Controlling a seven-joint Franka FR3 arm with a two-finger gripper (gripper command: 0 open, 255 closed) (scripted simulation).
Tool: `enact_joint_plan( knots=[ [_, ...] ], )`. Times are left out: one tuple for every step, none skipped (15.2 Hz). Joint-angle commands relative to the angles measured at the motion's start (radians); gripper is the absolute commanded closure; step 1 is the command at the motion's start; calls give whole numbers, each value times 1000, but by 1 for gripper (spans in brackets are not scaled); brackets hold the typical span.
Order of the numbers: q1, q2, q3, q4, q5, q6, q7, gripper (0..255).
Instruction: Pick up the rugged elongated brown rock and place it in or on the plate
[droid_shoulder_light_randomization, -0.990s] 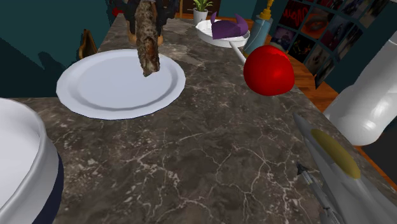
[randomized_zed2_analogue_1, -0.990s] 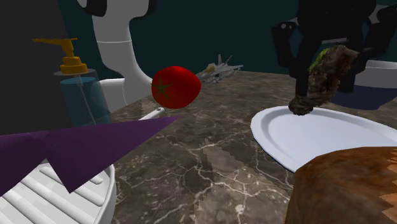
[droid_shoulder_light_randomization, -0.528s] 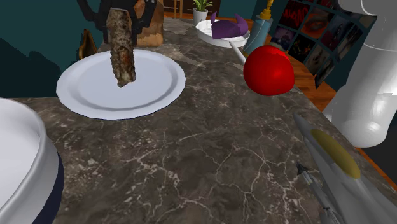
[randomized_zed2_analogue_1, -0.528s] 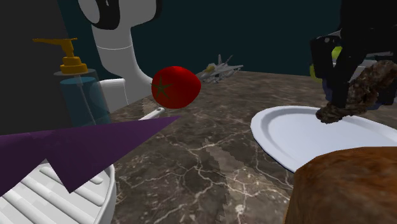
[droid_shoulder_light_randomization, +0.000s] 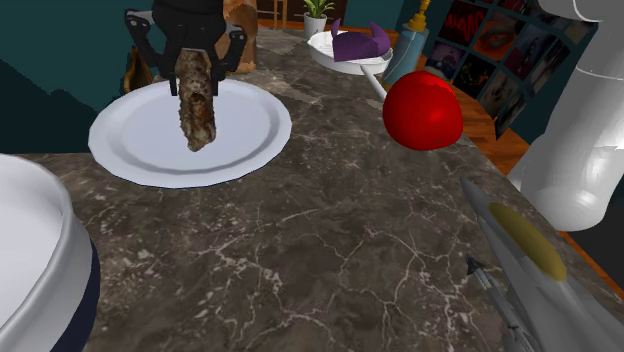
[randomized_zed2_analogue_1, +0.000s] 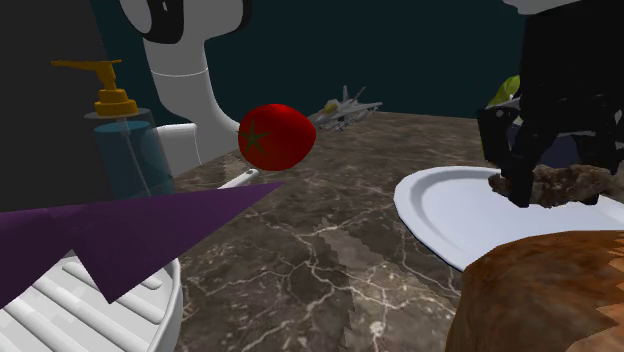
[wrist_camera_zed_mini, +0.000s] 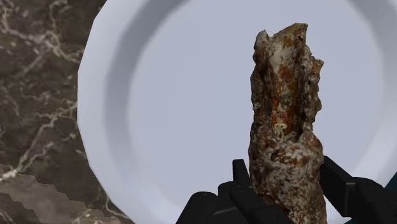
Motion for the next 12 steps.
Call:
enact_joint_plan(
  knots=[
    [-4, -4, 0, -34, 3, 29, 1, 255],
    [-6, -5, 0, -47, 3, 42, 2, 255],
    [-6, -5, 0, -48, 3, 42, 2, 255],
    [-6, -5, 0, -47, 3, 42, 2, 255],
    [-6, -5, 0, -47, 3, 42, 2, 255],
    [-6, -5, 0, -47, 3, 42, 2, 255],
    [-6, -5, 0, -47, 3, 42, 2, 255],
    [-6, -5, 0, -47, 3, 42, 2, 255],
    [-6, -5, 0, -47, 3, 42, 2, 255],
    [-6, -5, 0, -47, 3, 42, 2, 255],
    [-6, -5, 0, -47, 3, 42, 2, 0],
    [-6, -5, 0, -47, 3, 42, 2, 0]
  ],
)
